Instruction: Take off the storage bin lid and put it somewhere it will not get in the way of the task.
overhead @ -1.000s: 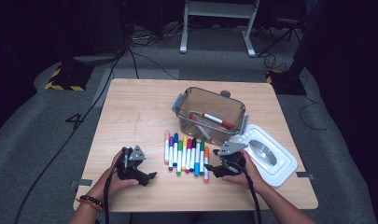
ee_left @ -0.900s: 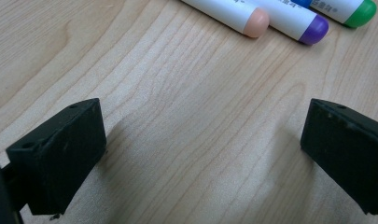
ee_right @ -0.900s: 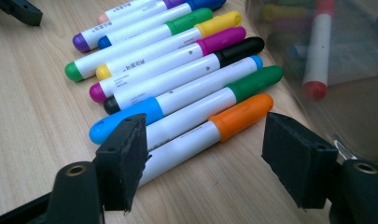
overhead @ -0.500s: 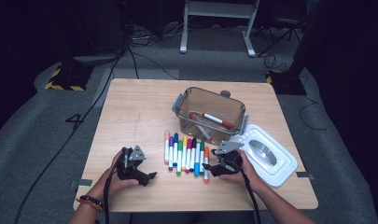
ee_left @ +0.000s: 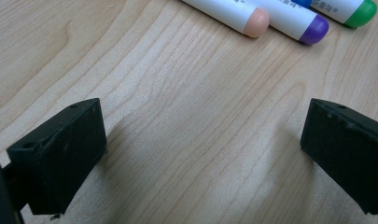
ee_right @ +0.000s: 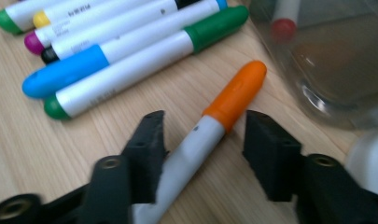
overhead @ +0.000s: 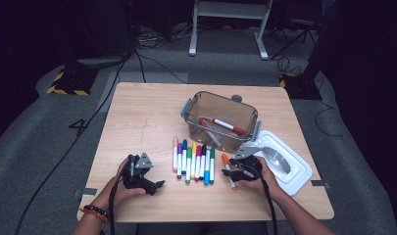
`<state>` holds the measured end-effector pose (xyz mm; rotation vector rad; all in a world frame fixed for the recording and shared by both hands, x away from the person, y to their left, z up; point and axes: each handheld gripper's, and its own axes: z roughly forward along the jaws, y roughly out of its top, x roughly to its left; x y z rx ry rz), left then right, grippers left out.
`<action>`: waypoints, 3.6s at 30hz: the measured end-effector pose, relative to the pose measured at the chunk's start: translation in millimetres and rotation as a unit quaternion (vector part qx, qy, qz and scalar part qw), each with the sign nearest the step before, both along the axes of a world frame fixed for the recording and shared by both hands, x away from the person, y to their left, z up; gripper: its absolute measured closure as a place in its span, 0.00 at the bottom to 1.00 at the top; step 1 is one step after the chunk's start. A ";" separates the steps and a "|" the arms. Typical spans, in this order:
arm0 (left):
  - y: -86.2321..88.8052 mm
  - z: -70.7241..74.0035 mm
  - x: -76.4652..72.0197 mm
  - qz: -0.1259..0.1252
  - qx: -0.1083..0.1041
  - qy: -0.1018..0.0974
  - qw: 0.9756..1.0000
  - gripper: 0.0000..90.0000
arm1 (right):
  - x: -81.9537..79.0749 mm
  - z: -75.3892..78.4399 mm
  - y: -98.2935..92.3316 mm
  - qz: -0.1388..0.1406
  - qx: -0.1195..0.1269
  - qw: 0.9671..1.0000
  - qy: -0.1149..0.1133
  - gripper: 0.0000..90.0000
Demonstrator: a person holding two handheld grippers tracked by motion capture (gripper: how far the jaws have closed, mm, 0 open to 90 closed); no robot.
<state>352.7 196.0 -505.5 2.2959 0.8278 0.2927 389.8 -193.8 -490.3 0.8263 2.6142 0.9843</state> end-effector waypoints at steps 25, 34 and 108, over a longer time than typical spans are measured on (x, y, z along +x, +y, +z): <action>0.1 0.1 0.2 -0.001 0.001 0.000 1.000 0.00 | 7.1 -4.2 -12.1 -0.012 0.025 0.999 -0.017 0.74; 0.0 0.1 0.2 0.000 0.001 0.000 1.000 0.00 | 0.4 -2.7 -15.9 0.015 0.024 1.000 -0.015 0.82; 0.1 0.1 0.2 0.000 0.001 0.000 1.000 0.00 | 56.8 192.0 -22.3 0.033 0.067 0.988 -0.133 0.83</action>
